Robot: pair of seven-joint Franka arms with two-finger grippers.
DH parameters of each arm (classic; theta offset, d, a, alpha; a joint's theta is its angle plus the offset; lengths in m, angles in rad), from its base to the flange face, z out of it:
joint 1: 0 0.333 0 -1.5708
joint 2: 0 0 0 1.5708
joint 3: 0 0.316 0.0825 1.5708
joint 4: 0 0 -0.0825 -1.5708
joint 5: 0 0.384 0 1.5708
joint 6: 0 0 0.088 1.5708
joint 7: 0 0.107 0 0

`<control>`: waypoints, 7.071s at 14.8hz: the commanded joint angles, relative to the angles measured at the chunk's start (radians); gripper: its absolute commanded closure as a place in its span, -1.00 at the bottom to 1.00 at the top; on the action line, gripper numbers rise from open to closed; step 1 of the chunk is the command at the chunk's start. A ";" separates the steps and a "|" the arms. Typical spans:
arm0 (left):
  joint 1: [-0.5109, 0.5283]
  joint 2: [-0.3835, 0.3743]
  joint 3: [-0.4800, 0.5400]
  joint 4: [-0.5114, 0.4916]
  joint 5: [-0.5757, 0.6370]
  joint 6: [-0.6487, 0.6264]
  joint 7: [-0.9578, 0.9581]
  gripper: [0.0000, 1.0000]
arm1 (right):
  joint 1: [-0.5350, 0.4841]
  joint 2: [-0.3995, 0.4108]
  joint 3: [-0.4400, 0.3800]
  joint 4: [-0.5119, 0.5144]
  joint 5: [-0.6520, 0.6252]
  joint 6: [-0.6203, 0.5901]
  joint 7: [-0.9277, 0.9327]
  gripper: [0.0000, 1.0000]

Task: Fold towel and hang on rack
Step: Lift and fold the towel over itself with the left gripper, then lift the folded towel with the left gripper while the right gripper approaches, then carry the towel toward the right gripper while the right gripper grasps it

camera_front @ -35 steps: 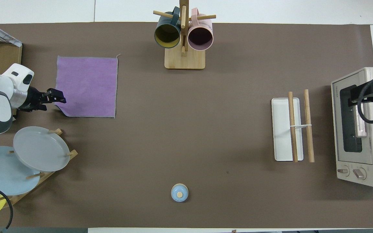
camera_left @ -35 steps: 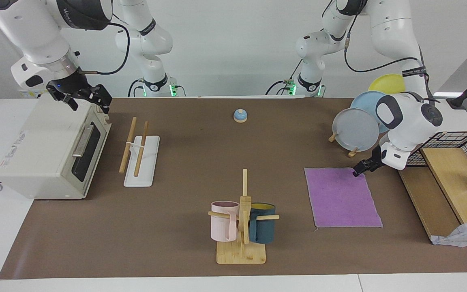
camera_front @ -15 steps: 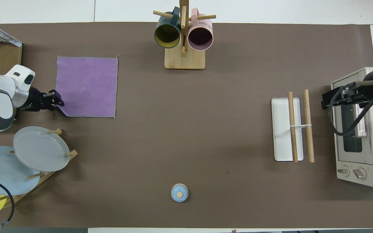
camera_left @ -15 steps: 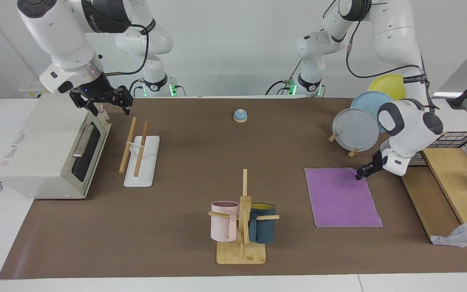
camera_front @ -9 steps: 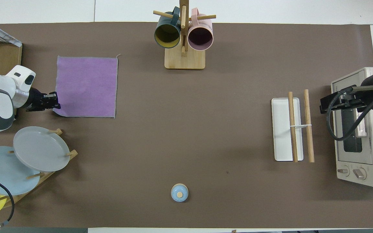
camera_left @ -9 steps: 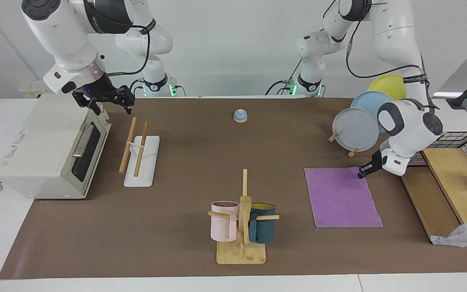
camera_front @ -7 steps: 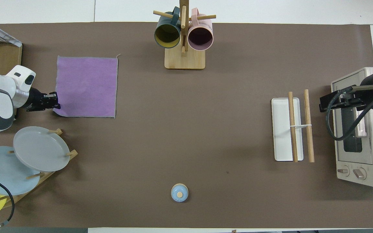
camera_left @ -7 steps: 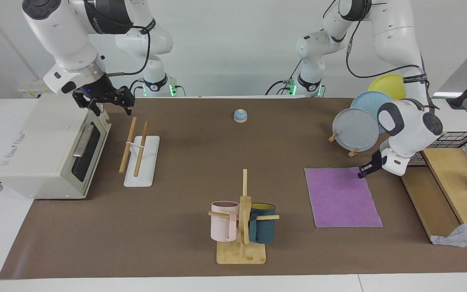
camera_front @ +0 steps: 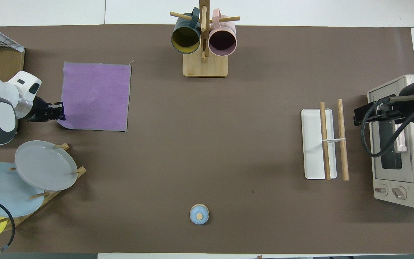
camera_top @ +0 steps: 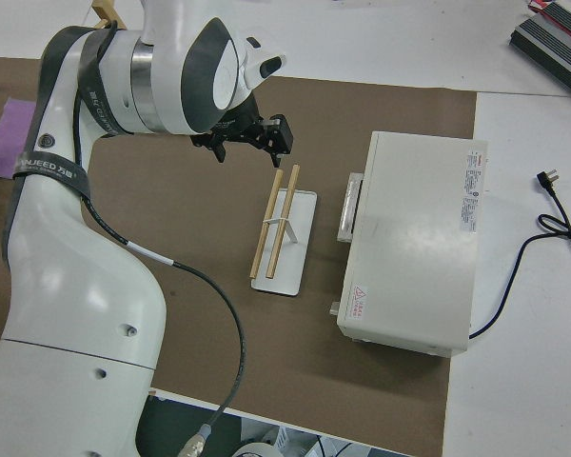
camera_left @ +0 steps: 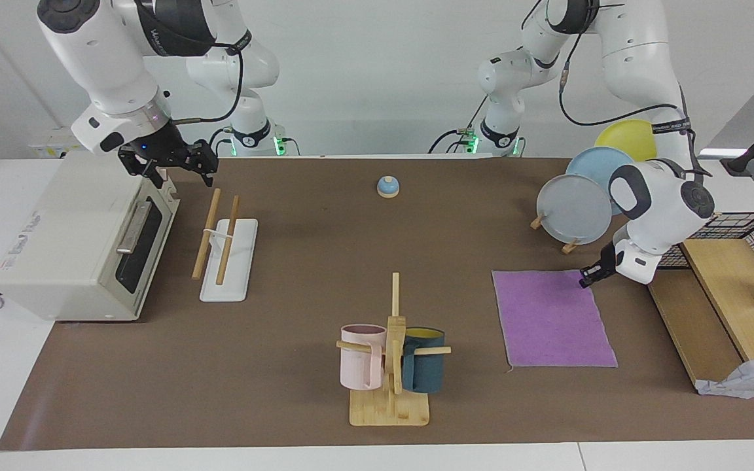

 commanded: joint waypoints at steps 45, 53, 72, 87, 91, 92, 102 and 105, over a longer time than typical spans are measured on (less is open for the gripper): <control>-0.286 -0.150 -0.003 -0.272 -0.404 0.147 -0.026 -0.16 | -0.013 -0.062 -0.001 -0.097 0.507 0.001 0.539 -1.00; -0.284 -0.148 -0.003 -0.292 -0.424 0.164 -0.032 0.81 | 0.019 -0.073 0.004 -0.127 0.576 0.073 0.652 -1.00; -0.264 -0.251 -0.026 0.070 -0.418 -0.289 -0.752 1.00 | 0.269 -0.102 0.004 -0.236 0.586 0.444 1.358 -1.00; -0.275 -0.357 -0.290 0.146 -0.422 -0.307 -1.750 1.00 | 0.541 -0.025 0.004 -0.268 0.621 0.694 1.625 -1.00; -0.284 -0.363 -0.290 0.140 -0.422 -0.307 -1.790 1.00 | 0.541 0.022 0.002 -0.256 0.676 0.705 1.592 -1.00; -0.287 -0.363 -0.290 0.140 -0.422 -0.306 -1.799 1.00 | 0.540 0.036 0.002 -0.240 0.710 0.710 1.550 -1.00; -0.293 -0.365 -0.290 0.140 -0.421 -0.304 -1.827 1.00 | 0.538 0.059 0.001 -0.249 0.718 0.739 1.462 -0.08; -0.295 -0.365 -0.290 0.140 -0.421 -0.304 -1.834 1.00 | 0.538 0.062 0.002 -0.249 0.718 0.737 1.462 0.86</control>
